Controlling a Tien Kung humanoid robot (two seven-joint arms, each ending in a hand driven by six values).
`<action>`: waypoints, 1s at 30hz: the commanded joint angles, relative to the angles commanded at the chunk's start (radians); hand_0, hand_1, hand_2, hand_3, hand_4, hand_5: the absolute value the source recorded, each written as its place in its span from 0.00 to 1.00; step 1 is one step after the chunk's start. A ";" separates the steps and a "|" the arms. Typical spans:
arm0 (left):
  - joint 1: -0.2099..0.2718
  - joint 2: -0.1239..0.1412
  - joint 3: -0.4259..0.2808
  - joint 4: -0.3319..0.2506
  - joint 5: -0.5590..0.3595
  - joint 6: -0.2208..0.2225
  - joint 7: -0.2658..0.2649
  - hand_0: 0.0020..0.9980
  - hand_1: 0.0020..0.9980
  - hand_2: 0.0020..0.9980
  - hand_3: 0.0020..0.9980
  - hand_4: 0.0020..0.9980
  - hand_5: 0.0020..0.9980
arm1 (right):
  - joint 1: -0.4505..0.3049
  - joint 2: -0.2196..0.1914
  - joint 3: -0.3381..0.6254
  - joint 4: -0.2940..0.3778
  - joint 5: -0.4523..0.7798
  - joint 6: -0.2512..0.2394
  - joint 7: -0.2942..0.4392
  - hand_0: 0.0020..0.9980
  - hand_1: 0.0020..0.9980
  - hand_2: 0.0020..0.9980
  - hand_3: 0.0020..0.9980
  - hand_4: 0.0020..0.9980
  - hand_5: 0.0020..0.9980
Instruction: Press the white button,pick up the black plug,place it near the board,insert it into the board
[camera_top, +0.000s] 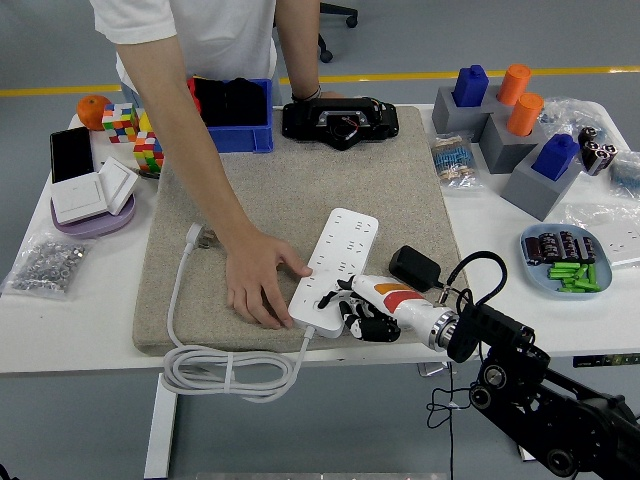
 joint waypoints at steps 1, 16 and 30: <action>0.000 0.000 0.000 0.000 0.000 0.000 0.000 0.69 0.64 0.61 0.64 0.56 0.20 | 0.000 0.000 0.000 0.001 -0.003 0.000 0.000 0.00 0.00 0.05 0.67 0.24 0.00; 0.000 0.000 -0.003 0.000 0.003 0.000 0.000 0.69 0.64 0.61 0.64 0.56 0.20 | -0.025 -0.014 0.102 0.156 0.039 -0.001 -0.003 0.00 0.00 0.05 0.67 0.24 0.00; -0.003 -0.002 0.002 0.000 -0.003 0.001 -0.002 0.69 0.64 0.61 0.64 0.56 0.20 | -0.088 -0.010 0.251 0.122 0.097 -0.122 0.081 0.66 0.66 0.65 0.79 1.00 0.25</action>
